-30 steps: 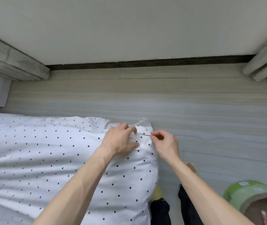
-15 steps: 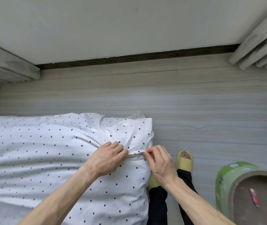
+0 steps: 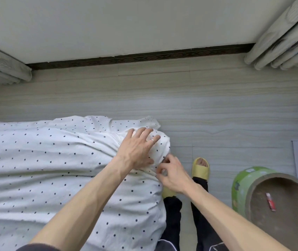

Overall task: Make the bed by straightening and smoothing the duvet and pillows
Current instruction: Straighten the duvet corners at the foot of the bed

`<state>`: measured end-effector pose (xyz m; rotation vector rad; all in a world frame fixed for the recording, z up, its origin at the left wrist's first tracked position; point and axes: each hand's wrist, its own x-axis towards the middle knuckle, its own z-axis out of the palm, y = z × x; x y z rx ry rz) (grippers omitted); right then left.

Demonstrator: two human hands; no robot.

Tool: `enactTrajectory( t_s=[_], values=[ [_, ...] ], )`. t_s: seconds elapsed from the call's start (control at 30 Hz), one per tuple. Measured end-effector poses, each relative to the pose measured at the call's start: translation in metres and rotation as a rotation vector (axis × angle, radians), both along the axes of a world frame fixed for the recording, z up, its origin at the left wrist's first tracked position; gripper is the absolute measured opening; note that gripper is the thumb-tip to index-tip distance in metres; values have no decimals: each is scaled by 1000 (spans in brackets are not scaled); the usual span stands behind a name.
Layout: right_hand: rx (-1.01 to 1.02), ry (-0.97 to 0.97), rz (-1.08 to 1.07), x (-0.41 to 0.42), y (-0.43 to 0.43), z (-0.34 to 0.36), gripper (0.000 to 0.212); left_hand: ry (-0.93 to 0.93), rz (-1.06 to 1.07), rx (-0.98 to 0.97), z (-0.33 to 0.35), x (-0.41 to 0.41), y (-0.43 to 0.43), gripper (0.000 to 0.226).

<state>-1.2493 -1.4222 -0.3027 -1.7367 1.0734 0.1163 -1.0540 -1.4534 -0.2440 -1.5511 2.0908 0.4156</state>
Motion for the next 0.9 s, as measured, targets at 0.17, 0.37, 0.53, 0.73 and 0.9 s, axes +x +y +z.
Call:
enactTrajectory(
  t_s=[0.17, 0.37, 0.53, 0.73, 0.9],
  values=[
    [-473, -249, -576, -9, 4, 18, 9, 161, 21, -498, -10, 8, -24, 41],
    [-602, -136, -176, 12, 23, -3, 19, 339, 3, -688, -12, 11, 13, 12],
    [-474, -43, -105, 5, 32, -11, 26, 323, -215, -531, -7, 27, 63, 22],
    [-166, -122, -186, 7, 17, 1, 31, 272, -135, -483, -5, 35, 67, 5],
    [360, -146, -718, 34, -28, 17, 95, 396, -31, -282, 28, 24, 84, 29]
  ],
)
